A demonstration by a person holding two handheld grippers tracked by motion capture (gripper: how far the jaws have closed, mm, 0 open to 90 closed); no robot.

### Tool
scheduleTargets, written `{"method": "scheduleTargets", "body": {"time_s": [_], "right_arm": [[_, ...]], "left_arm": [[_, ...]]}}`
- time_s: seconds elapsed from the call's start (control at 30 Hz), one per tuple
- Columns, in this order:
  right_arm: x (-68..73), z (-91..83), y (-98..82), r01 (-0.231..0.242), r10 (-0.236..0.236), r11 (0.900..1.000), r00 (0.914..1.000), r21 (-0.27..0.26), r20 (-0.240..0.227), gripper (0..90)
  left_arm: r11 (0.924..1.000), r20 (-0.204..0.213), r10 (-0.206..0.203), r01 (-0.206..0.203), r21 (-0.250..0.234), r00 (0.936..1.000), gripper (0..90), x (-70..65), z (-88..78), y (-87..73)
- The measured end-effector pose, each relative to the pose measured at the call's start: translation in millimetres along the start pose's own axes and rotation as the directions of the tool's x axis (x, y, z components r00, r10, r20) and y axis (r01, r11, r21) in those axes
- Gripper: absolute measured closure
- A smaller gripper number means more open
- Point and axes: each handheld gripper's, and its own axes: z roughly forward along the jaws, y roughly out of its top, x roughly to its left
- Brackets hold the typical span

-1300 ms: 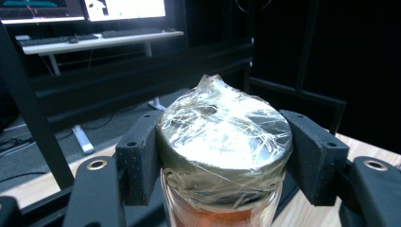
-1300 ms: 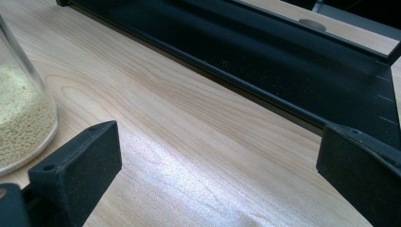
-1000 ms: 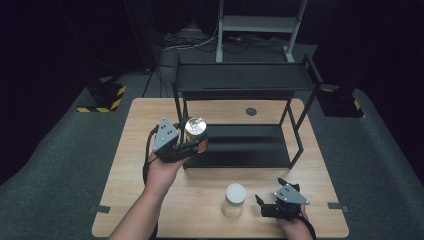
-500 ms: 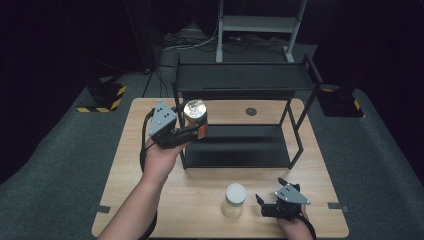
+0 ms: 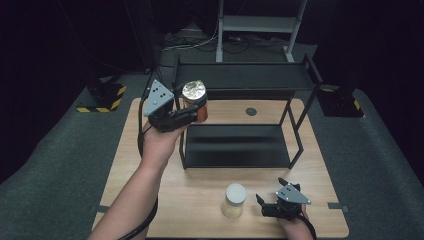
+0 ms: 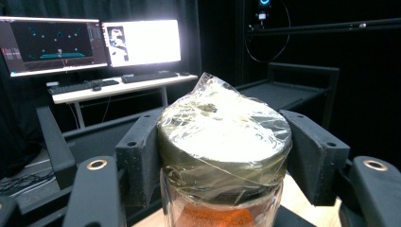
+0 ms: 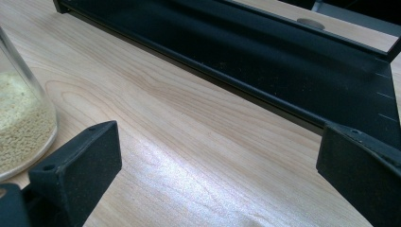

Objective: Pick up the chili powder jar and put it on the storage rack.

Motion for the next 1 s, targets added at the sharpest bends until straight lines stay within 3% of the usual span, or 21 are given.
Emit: {"method": "scheduleTargets", "body": {"time_s": [0.27, 0.5, 1.0], "right_arm": [[-0.7, -0.2, -0.7, -0.005, 0.005, 1.0, 1.0, -0.004, -0.001, 0.1], [-1.2, -0.4, -1.2, -0.01, 0.01, 1.0, 1.0, -0.006, -0.002, 0.1], [-2.1, -0.9, -2.1, -0.02, 0.02, 1.0, 0.9998, -0.011, -0.002, 0.1]], "left_arm": [[0.9995, 0.0, -0.004, 0.004, -0.031, 1.0, 34.8, 0.6, 4.6, 17.4], [0.9987, -0.009, 0.016, -0.017, -0.048, 0.9998, 34.8, -1.6, 11.4, 34.2], [0.9982, -0.031, 0.004, -0.006, -0.059, 0.9995, 34.8, 2.0, 40.1, 44.8]]}}
